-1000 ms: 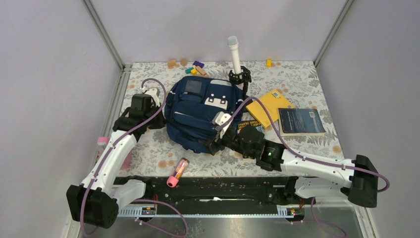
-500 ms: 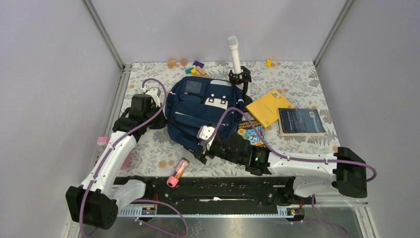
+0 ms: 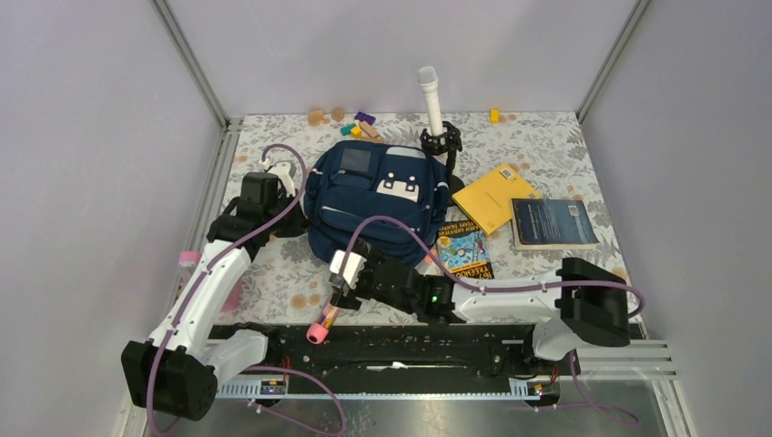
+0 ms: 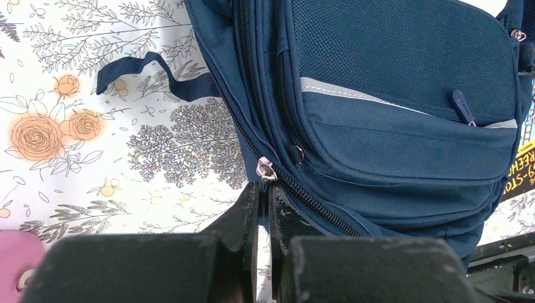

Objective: Pack the student bag
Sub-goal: Unzip the student bag at the center of the board.

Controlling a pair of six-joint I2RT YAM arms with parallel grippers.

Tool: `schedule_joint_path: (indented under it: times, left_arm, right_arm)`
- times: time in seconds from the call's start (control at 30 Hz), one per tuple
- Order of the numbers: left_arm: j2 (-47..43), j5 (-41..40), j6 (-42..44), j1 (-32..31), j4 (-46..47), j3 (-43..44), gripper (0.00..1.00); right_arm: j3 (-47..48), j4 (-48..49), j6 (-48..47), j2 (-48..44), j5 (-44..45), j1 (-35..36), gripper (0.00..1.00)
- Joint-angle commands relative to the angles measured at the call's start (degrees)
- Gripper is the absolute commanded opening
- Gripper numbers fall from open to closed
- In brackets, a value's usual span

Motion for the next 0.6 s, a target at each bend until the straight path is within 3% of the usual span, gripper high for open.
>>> schedule_joint_path:
  times: [0.0, 0.17, 0.37, 0.43, 0.57]
  left_arm:
    - [-1.7, 2.4, -0.5, -0.1, 6.2, 1.3, 0.0]
    - [-2.2, 1.8, -0.4, -0.1, 6.4, 1.1, 0.0]
    - [-2.6, 1.9, -0.4, -0.1, 7.1, 0.8, 0.0]
    - [-1.8, 1.4, 0.1, 0.0, 7.1, 0.9, 0.0]
    - [-1.9, 0.8, 0.4, 0.0, 6.5, 0.9, 0.0]
  right_arm:
    - [3.9, 0.7, -3.2, 3.8, 9.5, 1.0, 0.93]
    - [4.8, 1.5, -4.3, 6.2, 12.7, 1.2, 0.96]
    - [6.5, 5.1, -6.5, 11.9, 24.4, 1.1, 0.93]
    - [4.7, 8.9, -6.8, 11.6, 24.1, 1.1, 0.86]
    - [3.8, 11.2, -6.2, 10.2, 20.1, 0.9, 0.54]
